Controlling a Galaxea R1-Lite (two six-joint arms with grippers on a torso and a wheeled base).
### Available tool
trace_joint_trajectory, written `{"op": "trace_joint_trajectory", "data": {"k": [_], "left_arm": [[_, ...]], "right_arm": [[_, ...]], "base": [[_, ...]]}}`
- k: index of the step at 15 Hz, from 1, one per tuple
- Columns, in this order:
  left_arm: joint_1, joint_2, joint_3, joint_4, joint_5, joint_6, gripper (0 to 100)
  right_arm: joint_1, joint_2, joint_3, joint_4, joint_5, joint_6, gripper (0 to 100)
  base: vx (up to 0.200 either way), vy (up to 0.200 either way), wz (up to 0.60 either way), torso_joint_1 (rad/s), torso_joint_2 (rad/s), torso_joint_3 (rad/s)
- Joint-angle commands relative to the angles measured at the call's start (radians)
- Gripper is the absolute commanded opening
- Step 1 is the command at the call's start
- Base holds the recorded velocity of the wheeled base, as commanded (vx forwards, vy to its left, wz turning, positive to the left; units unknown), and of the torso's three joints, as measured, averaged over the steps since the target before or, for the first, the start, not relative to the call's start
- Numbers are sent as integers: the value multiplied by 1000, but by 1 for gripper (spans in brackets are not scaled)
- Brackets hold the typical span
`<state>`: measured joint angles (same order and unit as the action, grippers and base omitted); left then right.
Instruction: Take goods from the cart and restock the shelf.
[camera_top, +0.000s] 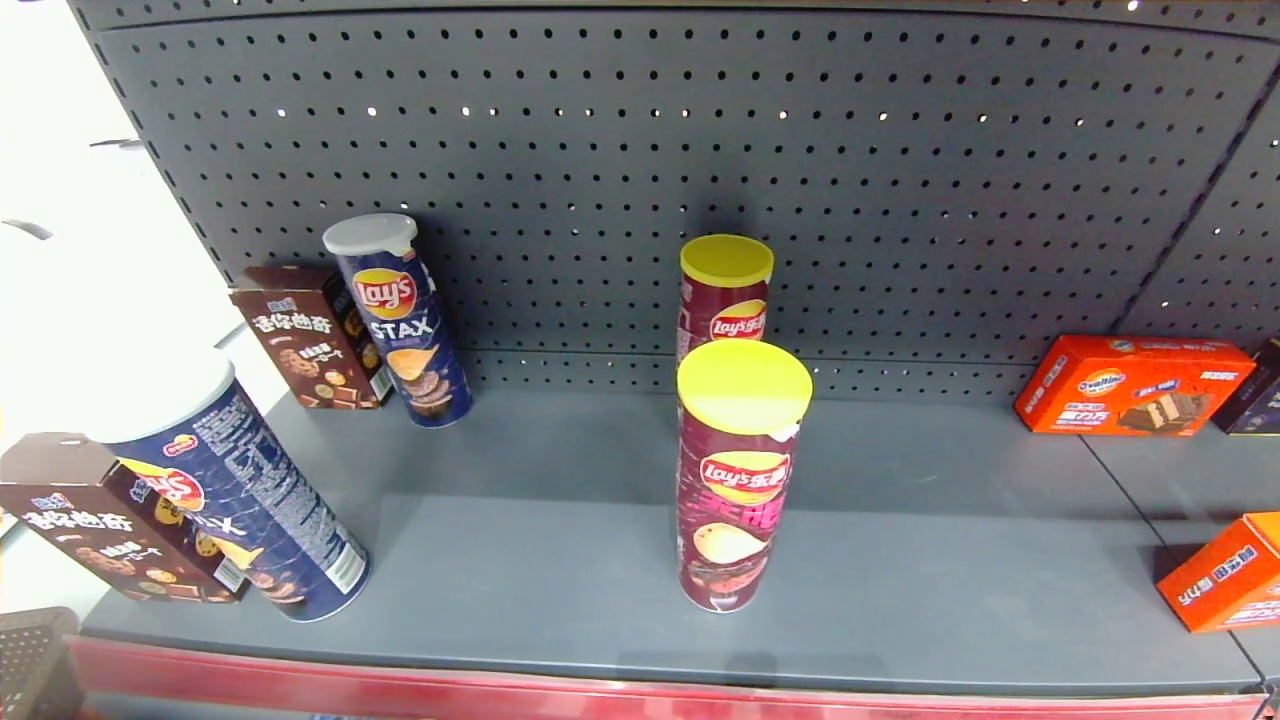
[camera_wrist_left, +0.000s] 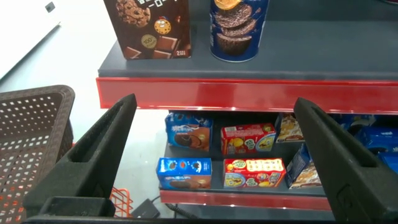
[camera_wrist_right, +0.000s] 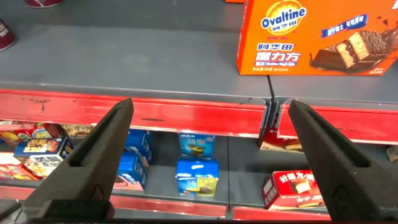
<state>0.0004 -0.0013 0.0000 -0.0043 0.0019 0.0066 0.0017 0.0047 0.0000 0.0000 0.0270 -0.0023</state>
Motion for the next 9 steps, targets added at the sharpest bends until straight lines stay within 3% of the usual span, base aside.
{"op": "trace_joint_trajectory", "data": {"k": [1, 3, 5, 9], "left_arm": [[1, 1, 0, 0, 0, 1, 100], [1, 1, 0, 0, 0, 1, 100], [1, 1, 0, 0, 0, 3, 100], [0, 1, 0, 0, 0, 1, 100]], "right_arm": [[-2, 1, 0, 0, 1, -2, 100], [0, 1, 0, 0, 1, -4, 100], [0, 1, 0, 0, 1, -2, 100], [0, 1, 0, 0, 1, -2, 100]], "base": [[0, 0, 0, 0, 0, 0], [0, 0, 0, 0, 0, 0], [0, 0, -600, 2, 5, 2], [0, 0, 0, 0, 0, 0]]}}
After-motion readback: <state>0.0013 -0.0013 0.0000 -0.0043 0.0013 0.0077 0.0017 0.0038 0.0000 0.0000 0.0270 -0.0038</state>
